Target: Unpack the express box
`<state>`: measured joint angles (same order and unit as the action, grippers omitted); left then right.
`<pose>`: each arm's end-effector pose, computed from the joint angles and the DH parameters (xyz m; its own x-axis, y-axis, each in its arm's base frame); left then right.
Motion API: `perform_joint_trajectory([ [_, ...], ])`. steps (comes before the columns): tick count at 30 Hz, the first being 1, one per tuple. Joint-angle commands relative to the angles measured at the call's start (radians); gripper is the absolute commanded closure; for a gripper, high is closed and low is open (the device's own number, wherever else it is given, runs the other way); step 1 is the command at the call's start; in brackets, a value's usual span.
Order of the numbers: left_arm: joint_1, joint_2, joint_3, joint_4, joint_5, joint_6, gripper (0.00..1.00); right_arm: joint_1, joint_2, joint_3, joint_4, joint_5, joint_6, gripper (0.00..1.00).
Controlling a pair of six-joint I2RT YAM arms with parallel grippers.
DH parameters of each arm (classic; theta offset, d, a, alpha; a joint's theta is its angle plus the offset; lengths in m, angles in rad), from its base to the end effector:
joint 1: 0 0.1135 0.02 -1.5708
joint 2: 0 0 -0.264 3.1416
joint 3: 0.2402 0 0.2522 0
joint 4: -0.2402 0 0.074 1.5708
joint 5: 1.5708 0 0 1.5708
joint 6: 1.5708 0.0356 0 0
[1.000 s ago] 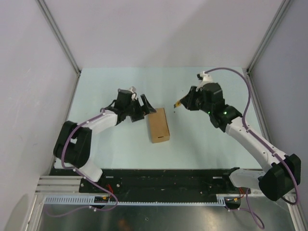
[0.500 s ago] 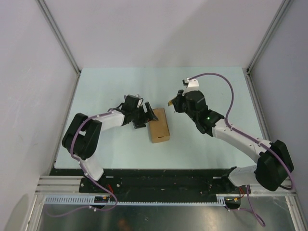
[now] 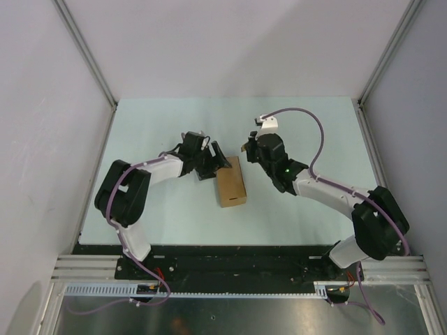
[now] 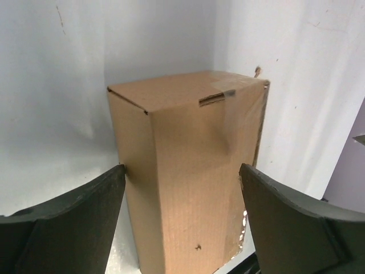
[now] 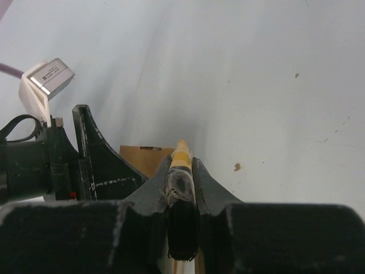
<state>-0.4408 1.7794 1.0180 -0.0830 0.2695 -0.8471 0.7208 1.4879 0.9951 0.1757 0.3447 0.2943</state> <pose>0.3264 -0.1644 0.1652 -0.8757 -0.3855 -0.2906 -0.1284 0.7663 -0.6295 0.2667 0.2183 0.2800 -0.3344 0.0696 -0.9399 -0.2957 0.9392 0.1748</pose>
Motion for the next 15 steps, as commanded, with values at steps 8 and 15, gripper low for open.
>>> perform_joint_trajectory([
  [8,0.022,0.058,0.014,0.008,0.016,0.002,0.32,0.034,0.081,0.014,0.065,0.089,0.009,1.00],
  [15,0.031,0.075,-0.007,-0.003,0.024,-0.032,0.45,0.042,0.136,0.025,0.062,0.102,0.016,1.00],
])
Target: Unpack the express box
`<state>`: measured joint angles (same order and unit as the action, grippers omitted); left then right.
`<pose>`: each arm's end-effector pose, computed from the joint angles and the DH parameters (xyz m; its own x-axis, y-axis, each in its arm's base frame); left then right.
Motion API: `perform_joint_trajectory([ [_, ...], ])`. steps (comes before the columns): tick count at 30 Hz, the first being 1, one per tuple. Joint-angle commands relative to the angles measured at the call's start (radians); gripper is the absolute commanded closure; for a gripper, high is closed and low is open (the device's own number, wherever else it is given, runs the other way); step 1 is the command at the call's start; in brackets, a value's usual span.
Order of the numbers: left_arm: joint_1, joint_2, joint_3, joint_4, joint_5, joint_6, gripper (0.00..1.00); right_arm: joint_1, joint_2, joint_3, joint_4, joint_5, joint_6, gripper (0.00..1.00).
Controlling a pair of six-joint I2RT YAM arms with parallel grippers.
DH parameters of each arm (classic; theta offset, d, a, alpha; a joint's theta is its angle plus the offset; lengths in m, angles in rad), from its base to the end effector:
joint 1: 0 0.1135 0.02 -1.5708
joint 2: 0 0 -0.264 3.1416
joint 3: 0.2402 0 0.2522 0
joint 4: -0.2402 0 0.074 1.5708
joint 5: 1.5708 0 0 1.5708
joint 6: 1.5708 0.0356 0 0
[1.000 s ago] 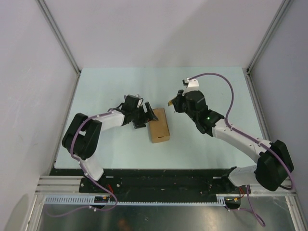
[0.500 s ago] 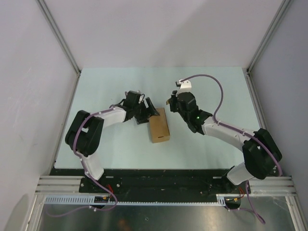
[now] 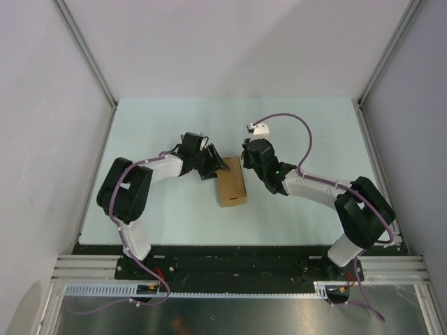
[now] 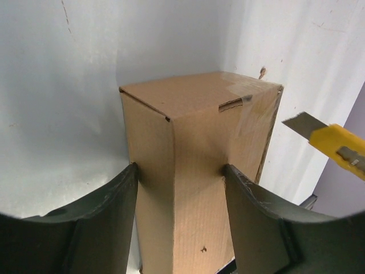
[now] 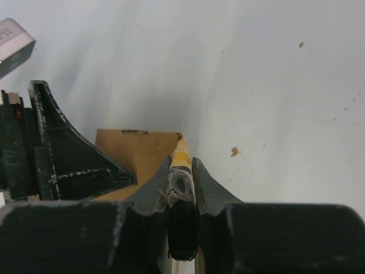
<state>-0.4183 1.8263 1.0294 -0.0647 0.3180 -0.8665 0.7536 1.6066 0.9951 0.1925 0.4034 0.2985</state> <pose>0.3345 -0.1609 0.1539 -0.8848 -0.3988 -0.2408 -0.1581 0.7434 -0.6499 0.2735 0.2375 0.2424 -0.3917 0.0033 -0.9201 -0.2643 0.9574 0.1160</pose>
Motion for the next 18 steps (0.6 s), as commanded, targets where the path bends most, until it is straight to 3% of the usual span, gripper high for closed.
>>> perform_joint_trajectory([
  [1,0.009,0.030,-0.020,-0.021,-0.023,-0.014,0.46,0.009,0.019,0.025,0.048,0.048,0.011,1.00],
  [18,0.010,0.048,-0.020,-0.035,-0.030,-0.028,0.49,0.020,0.053,0.051,0.091,0.051,-0.015,1.00],
])
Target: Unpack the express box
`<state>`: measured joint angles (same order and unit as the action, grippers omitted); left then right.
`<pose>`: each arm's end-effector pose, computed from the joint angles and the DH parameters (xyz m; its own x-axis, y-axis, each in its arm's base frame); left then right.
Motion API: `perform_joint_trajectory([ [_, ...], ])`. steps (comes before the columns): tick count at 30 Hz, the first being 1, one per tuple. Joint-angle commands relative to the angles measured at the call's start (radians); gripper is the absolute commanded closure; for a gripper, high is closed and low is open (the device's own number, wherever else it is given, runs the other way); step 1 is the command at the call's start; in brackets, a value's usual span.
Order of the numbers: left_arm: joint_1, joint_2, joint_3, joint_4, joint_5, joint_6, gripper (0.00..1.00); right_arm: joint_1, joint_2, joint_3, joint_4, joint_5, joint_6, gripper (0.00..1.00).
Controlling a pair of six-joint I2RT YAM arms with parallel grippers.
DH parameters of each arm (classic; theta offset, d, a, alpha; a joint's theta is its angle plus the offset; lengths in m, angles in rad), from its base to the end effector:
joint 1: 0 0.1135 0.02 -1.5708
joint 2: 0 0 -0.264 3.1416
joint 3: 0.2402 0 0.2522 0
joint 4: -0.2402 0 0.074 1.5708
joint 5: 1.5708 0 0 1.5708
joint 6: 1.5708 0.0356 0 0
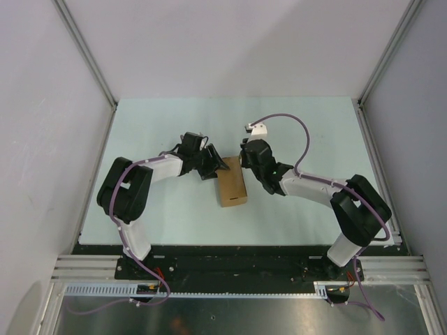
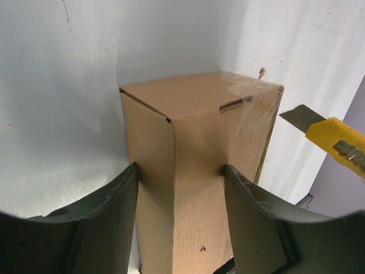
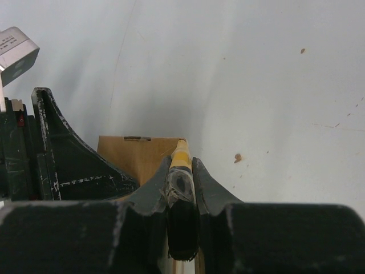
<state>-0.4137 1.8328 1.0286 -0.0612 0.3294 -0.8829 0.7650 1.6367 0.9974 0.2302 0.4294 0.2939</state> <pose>0.3354 -0.1598 0.1517 -0.8849 -0.4099 -0.2214 -0.1751 0.7330 -0.6573 0.2753 0.2437 0.2366 -0.3772 0.0030 -0.9261 -0.2558 0.9608 0.1073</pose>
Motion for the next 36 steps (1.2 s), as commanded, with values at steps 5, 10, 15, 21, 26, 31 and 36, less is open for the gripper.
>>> perform_joint_trajectory([
  [5,0.006,0.049,-0.018,-0.040,-0.036,-0.013,0.49,0.008,0.048,0.070,0.057,0.029,-0.018,1.00],
  [10,0.009,0.054,-0.016,-0.040,-0.033,-0.013,0.49,0.008,0.066,0.087,0.058,0.037,-0.029,1.00],
  [15,0.016,0.056,-0.018,-0.040,-0.029,-0.013,0.50,0.008,0.080,0.092,0.046,0.049,-0.035,1.00],
  [21,0.032,0.059,-0.024,-0.040,-0.020,-0.021,0.52,0.008,0.086,0.092,0.014,0.059,-0.055,1.00],
  [26,0.049,0.063,-0.032,-0.042,0.000,-0.045,0.57,0.014,0.080,0.090,-0.017,0.055,-0.076,1.00],
  [31,0.058,0.062,-0.039,-0.043,0.003,-0.073,0.61,0.022,0.075,0.075,-0.028,0.054,-0.087,1.00],
  [36,0.067,0.065,-0.048,-0.043,0.008,-0.103,0.66,0.037,0.055,0.057,-0.051,0.081,-0.079,1.00],
])
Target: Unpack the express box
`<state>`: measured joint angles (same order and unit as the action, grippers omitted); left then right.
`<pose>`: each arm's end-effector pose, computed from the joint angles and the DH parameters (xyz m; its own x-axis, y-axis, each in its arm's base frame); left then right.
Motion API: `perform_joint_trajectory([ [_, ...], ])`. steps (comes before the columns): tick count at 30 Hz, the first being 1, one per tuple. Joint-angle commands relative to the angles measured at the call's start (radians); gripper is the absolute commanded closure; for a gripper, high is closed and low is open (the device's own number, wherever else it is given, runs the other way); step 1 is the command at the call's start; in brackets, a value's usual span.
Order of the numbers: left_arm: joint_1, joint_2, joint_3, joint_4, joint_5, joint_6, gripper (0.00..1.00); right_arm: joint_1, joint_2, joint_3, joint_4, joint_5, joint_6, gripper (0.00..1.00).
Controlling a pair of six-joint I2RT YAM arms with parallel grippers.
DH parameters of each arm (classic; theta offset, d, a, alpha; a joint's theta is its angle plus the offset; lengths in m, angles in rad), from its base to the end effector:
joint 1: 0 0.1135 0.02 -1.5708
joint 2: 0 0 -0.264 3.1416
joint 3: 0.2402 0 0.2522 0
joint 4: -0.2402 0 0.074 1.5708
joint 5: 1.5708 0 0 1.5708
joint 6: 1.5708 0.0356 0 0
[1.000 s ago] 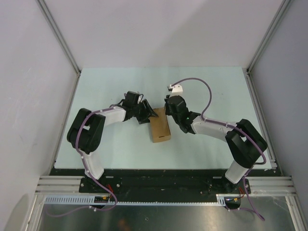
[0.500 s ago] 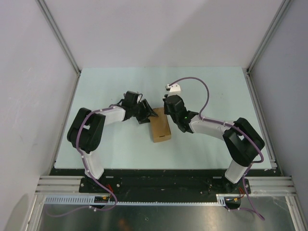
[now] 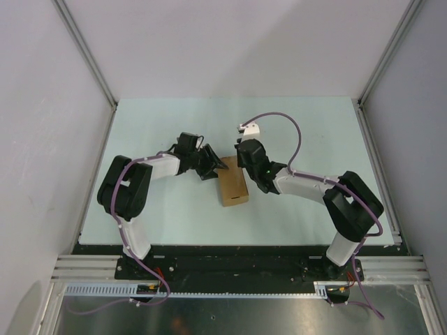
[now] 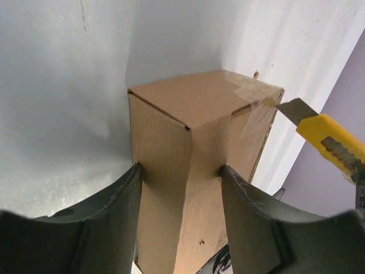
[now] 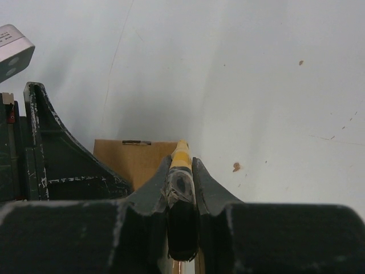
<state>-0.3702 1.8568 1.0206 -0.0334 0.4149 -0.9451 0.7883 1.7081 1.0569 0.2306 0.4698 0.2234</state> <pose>0.3416 -0.1480 0.1438 -0.8821 -0.4534 -0.1282 -0.2415 0.6686 -0.7033 0.2821 0.2609 0.2311 -0.3563 -0.0781 -0.9311 -0.2687 0.9630 0.0220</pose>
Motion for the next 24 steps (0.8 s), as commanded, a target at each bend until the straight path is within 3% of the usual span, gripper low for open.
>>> perform_joint_trajectory([
  [1,0.025,0.042,-0.046,-0.071,-0.079,-0.055,0.67,0.014,-0.021,-0.012,-0.056,0.043,-0.007,1.00],
  [24,0.042,0.065,-0.073,-0.071,-0.091,-0.133,0.70,0.045,-0.122,-0.090,-0.129,0.020,0.037,1.00],
])
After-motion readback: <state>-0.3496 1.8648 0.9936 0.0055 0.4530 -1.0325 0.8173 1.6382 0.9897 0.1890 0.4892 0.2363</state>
